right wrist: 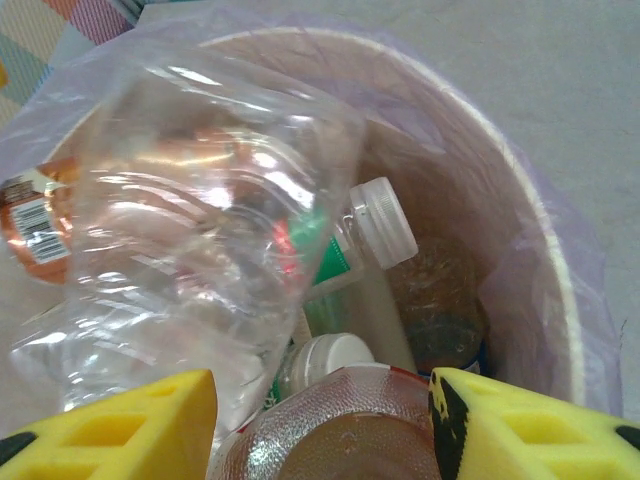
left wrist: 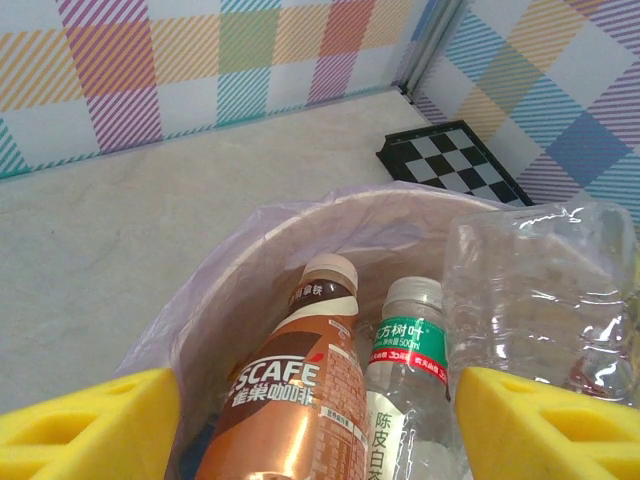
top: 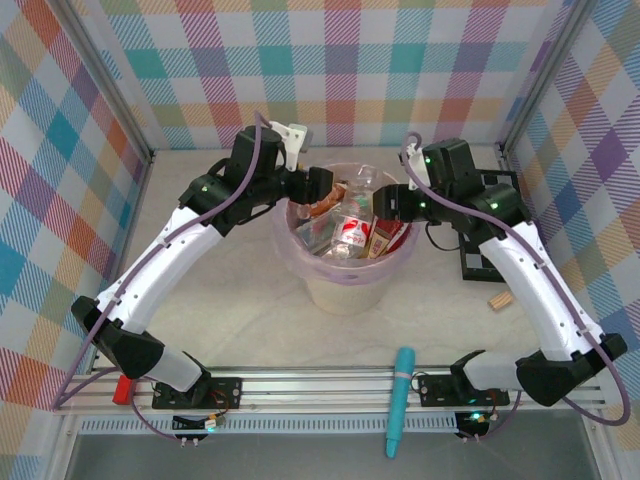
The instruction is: Put the plastic bottles in the bin
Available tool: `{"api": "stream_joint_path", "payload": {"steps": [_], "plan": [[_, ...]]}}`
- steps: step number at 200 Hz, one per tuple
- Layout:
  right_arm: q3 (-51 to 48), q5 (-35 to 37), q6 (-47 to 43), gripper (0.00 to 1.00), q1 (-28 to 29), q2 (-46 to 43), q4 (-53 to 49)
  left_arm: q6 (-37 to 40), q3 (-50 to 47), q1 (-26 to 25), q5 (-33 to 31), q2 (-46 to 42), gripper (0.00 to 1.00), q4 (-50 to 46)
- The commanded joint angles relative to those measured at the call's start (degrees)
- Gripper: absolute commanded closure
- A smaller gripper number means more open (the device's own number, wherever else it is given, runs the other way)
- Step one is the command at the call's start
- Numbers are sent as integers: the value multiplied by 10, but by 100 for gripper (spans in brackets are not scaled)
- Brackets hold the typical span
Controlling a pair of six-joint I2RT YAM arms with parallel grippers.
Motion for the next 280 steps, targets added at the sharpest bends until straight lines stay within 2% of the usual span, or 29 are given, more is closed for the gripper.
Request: {"api": "stream_joint_path", "payload": {"steps": [1,40,62,78,93,115,142,173,234,280], "plan": [[2,1,0,42,-3,3,14,-8,-8,-4,1,-17,27,11],[65,-7,-15,37,-15,-8,-10,-3,-4,-3,-4,-32,27,11],[62,-17,-13,34,-58,-22,-30,-2,-3,-2,-17,-38,26,6],[33,-58,-7,33,-101,-37,-39,-9,3,-3,-10,-32,26,2],[-4,-112,0,33,-143,-55,-39,-14,21,-11,21,-12,36,-5],[-54,-164,9,37,-177,-85,-39,-12,35,-36,23,10,42,2],[-106,-191,17,40,-197,-112,-38,-20,37,-55,37,34,49,30],[-144,-206,26,43,-200,-119,-24,-20,50,-69,34,73,52,27],[-193,-257,59,46,-200,-117,31,-18,66,-74,18,100,52,16],[-198,-265,86,46,-181,-100,66,2,102,-73,-8,62,36,16]]}}
